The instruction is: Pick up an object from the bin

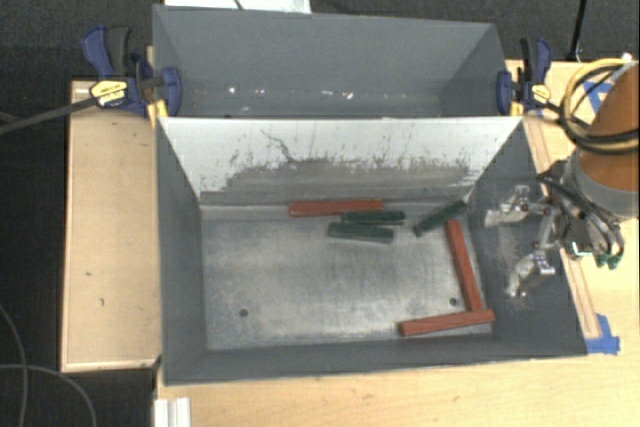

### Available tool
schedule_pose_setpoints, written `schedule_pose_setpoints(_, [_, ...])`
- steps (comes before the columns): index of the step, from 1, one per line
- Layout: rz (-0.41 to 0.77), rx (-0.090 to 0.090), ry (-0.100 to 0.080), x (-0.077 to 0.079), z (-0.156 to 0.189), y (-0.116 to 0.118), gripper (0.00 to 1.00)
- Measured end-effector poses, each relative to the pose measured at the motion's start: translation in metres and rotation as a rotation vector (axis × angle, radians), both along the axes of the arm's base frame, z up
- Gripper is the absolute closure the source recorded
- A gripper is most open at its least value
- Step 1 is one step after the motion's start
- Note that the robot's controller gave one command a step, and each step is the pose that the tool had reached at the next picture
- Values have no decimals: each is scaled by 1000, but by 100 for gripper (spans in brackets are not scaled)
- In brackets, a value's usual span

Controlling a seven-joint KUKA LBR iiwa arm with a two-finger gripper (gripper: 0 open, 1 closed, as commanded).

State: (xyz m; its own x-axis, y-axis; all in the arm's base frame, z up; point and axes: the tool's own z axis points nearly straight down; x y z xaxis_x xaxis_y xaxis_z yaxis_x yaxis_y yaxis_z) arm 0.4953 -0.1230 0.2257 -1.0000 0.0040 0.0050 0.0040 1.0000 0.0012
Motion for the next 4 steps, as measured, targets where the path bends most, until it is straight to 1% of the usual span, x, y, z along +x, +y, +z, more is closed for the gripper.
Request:
schedule_pose_setpoints(1, [5,-2,-8,2,4,1,0])
schedule_pose_setpoints(2, [212,-5,-16,15,-36,-5,0])
schedule_pose_setpoints(3, [581,2,-5,24,-69,-17,0])
schedule_pose_setpoints(4, [749,-1,-10,29,-66,-17,0])
